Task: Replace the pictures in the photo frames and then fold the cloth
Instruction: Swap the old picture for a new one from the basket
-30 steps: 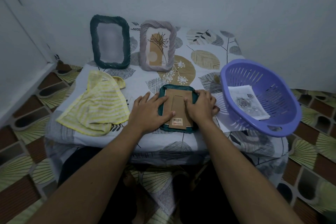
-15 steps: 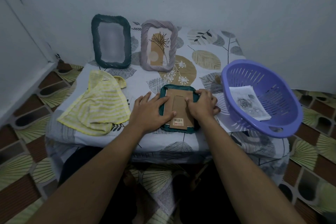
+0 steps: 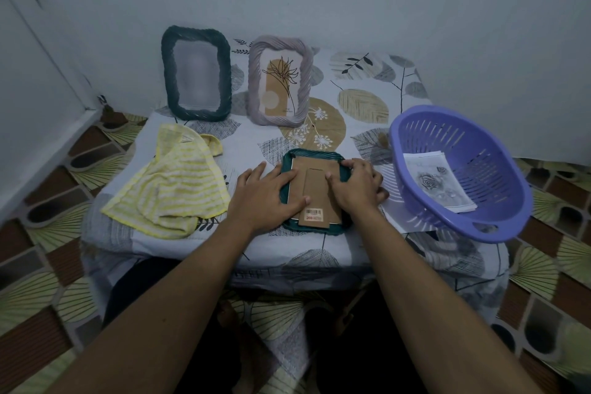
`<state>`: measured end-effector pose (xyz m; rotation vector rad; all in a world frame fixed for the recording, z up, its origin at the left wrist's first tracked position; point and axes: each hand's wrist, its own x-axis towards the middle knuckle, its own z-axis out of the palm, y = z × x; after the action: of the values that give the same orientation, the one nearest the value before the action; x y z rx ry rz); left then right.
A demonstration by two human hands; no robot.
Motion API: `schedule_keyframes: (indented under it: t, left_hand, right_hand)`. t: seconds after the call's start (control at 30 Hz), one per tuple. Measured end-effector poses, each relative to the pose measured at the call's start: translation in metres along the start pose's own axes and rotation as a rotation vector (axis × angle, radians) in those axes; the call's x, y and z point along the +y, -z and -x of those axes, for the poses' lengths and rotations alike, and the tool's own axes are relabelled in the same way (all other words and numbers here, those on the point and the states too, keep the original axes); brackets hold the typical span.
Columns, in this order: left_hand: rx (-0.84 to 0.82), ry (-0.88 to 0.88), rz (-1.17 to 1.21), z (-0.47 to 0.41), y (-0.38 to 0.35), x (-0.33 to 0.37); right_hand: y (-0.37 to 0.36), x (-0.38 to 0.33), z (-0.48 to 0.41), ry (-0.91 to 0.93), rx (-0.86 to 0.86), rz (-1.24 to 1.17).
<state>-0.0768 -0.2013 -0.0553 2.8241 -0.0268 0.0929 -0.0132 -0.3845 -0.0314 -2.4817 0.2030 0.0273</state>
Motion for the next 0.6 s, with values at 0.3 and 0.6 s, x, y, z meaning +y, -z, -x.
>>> schedule_keyframes:
  t: [0.3,0.6]
  left_hand:
    - [-0.002,-0.001,-0.013,0.0001,-0.0004,-0.0006]
    - [0.001,0.003,-0.003,0.0005,0.0005,0.0006]
  right_hand:
    - [0.0006,0.0004,0.0041,0.052,-0.009,0.059]
    - [0.0055,0.005,0.0022,0.11,-0.049,0.156]
